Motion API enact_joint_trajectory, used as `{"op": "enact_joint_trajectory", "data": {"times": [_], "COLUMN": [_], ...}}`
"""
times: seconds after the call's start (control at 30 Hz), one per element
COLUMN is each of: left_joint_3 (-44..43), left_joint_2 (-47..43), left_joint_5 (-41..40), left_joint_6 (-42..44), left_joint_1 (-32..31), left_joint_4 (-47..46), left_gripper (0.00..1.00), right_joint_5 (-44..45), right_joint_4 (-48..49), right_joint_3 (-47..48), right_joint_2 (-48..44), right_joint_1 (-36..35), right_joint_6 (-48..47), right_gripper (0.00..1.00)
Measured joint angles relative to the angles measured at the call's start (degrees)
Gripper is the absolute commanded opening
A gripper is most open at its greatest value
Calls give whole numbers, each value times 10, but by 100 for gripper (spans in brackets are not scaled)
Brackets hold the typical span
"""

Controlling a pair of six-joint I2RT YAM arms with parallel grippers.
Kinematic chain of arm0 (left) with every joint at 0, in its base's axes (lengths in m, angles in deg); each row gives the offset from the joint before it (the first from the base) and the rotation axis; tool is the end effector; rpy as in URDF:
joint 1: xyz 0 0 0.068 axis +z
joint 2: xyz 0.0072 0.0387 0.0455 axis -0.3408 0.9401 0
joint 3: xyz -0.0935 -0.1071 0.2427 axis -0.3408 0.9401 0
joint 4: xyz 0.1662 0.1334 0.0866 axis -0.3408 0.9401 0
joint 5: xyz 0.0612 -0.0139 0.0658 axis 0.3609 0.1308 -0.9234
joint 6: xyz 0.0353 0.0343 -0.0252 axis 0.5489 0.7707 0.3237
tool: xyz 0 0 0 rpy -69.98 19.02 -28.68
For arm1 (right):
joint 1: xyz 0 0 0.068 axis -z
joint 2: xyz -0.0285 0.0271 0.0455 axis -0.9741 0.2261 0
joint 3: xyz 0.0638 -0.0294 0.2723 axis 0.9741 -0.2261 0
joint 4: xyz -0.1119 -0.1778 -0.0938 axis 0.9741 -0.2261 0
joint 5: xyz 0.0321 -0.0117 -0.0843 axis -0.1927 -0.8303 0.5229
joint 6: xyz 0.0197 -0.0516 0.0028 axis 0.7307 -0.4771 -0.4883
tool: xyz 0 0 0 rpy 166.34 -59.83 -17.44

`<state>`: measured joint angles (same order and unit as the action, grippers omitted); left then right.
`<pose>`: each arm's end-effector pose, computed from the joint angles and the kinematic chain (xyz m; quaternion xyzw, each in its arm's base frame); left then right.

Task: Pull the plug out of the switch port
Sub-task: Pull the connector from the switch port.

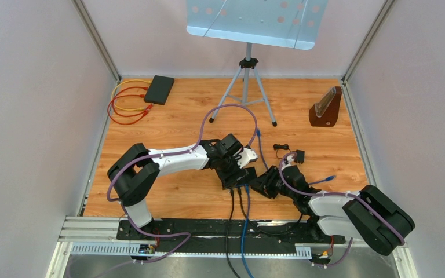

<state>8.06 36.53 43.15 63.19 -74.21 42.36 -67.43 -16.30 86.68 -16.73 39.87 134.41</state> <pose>0.1793 -0.2614 0.2025 0.5048 0.8296 -0.1729 0.1645 0.1202 0.1008 0.1363 0.2265 0.8513 0.4352 0.1860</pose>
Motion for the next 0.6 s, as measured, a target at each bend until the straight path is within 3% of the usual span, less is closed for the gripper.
{"op": "enact_joint_trajectory", "data": {"times": [0.23,0.6], "left_joint_3": [0,0], "left_joint_2": [0,0], "left_joint_5": [0,0], "left_joint_6": [0,0], "left_joint_1": [0,1], "left_joint_4": [0,0], "left_gripper": [62,61], "right_joint_5": [-17,-17], "right_joint_4": [61,65], "right_joint_3": [7,7], "right_joint_2": [58,57], "right_joint_1": [0,0], "right_joint_6": [9,15], "right_gripper": [33,31]}}
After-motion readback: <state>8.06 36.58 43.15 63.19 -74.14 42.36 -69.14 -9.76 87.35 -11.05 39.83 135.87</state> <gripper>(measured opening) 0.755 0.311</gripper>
